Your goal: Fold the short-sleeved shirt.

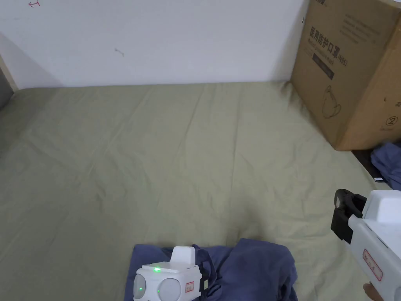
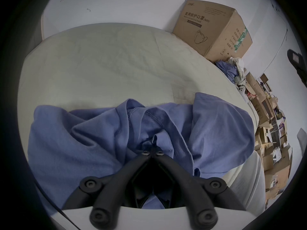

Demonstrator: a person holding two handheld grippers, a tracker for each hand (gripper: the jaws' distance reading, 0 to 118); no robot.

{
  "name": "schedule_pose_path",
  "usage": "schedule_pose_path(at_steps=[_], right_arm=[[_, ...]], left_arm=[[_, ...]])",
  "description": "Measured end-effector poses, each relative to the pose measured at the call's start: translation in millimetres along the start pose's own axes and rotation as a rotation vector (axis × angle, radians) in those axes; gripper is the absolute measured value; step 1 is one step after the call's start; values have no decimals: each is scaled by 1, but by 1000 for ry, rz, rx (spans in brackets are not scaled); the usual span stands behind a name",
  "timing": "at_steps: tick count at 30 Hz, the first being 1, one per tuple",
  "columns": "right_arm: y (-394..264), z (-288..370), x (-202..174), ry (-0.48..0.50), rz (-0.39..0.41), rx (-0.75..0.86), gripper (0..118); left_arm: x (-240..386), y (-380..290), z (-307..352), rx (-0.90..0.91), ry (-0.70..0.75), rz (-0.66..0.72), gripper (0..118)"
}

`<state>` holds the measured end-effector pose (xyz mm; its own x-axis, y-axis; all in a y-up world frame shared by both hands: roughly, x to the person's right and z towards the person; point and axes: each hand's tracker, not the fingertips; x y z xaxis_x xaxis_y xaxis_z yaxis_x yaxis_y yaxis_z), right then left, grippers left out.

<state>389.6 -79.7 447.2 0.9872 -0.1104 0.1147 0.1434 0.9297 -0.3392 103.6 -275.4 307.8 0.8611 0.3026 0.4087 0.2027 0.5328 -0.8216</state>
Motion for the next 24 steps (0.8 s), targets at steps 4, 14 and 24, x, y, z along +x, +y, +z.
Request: schedule_pose_path(at_steps=[4, 14, 24], right_arm=[[-2, -1, 7, -98, 60, 14, 0], [5, 5, -5, -53, 57, 24, 0], [6, 5, -18, -52, 117, 25, 0]], left_arm=[[-1, -1, 4, 4, -8, -1, 0], [-31, 40, 94, 178, -135, 64, 0], [-150, 38, 117, 95, -233, 340, 62]])
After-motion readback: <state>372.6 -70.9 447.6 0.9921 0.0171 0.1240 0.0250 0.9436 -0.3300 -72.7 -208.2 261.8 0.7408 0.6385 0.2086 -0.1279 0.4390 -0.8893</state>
